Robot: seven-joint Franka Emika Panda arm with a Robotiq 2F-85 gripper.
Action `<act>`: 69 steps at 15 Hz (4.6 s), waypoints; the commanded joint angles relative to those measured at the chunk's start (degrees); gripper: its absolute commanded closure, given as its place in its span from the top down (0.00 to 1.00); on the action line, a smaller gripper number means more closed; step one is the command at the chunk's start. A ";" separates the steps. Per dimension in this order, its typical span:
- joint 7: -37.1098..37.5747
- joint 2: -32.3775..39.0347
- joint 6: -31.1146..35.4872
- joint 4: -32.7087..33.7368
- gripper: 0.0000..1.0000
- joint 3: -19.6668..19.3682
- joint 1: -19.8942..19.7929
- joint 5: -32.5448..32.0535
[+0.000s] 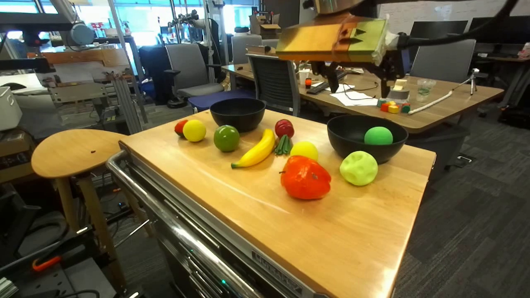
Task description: Remove the fruits and vegetables from the two black bowls
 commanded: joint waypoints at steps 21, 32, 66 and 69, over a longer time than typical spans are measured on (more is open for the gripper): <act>17.53 22.71 2.74 17.72 1.00 3.07 -1.25 5.89; 32.04 32.42 2.73 28.53 0.66 -1.39 1.64 -3.26; -51.49 -21.05 -16.05 -28.40 0.31 -6.59 8.51 7.93; -53.50 -18.57 -14.57 -26.81 0.31 -6.24 12.07 8.48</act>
